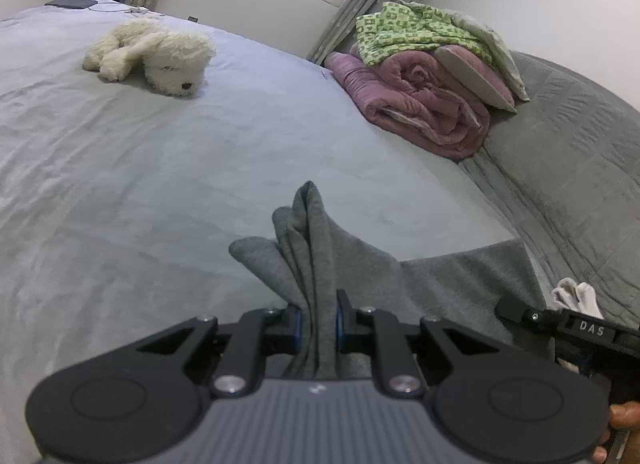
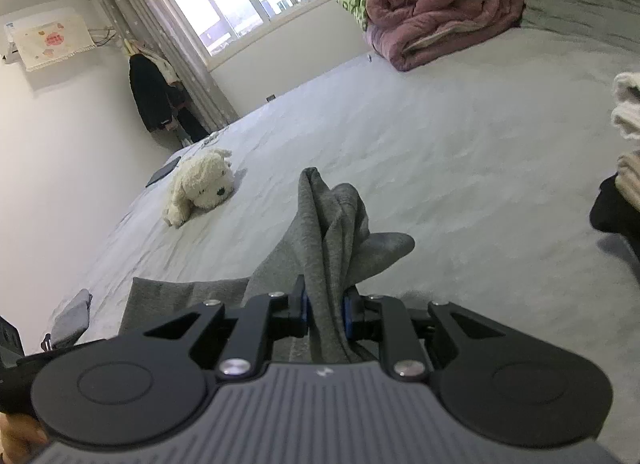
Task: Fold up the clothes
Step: 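Lift the folded grey shirt off the bed with both grippers, then carry the folded shirt to the sofa with both grippers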
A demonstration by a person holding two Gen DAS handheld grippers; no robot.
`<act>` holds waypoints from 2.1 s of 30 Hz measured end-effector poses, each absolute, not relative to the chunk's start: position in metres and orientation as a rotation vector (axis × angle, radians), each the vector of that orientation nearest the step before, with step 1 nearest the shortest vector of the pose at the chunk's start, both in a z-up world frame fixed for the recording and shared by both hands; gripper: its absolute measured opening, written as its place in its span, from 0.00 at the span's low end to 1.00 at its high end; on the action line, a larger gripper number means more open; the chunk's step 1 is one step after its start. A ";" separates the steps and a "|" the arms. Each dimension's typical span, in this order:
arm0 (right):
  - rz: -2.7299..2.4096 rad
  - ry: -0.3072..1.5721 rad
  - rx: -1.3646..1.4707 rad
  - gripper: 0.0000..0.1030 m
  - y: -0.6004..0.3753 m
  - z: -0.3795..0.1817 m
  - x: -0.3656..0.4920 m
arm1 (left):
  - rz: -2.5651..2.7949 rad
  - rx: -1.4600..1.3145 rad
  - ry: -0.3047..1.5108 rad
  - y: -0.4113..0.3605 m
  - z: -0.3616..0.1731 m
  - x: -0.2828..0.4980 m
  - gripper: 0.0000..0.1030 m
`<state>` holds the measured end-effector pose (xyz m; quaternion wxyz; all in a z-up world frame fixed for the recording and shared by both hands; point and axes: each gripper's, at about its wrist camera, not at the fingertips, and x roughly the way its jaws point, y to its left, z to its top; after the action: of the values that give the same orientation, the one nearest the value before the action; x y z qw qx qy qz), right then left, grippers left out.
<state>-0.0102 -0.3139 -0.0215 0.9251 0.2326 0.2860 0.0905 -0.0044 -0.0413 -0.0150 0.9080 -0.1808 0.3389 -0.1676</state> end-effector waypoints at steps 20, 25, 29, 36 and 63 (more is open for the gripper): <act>0.224 0.495 0.424 0.19 -0.333 0.007 -0.022 | -0.406 -0.380 0.603 -0.058 0.023 -0.016 0.14; 0.242 0.465 0.348 0.19 -0.352 0.030 -0.034 | -0.448 -0.364 0.559 -0.082 0.037 -0.022 0.14; 0.229 0.421 0.361 0.19 -0.380 0.044 -0.046 | -0.494 -0.378 0.532 -0.111 0.050 -0.023 0.14; 0.138 0.335 0.400 0.18 -0.441 0.069 -0.071 | -0.590 -0.422 0.534 -0.177 0.064 -0.022 0.14; -0.019 0.251 0.794 0.18 -0.647 0.034 -0.124 | -0.807 -0.513 0.741 -0.356 0.046 -0.005 0.14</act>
<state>-0.1240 -0.6468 0.0338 0.9146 0.3855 0.1219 -0.0094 -0.0051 -0.3564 0.0463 0.8225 -0.2413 0.3481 -0.3795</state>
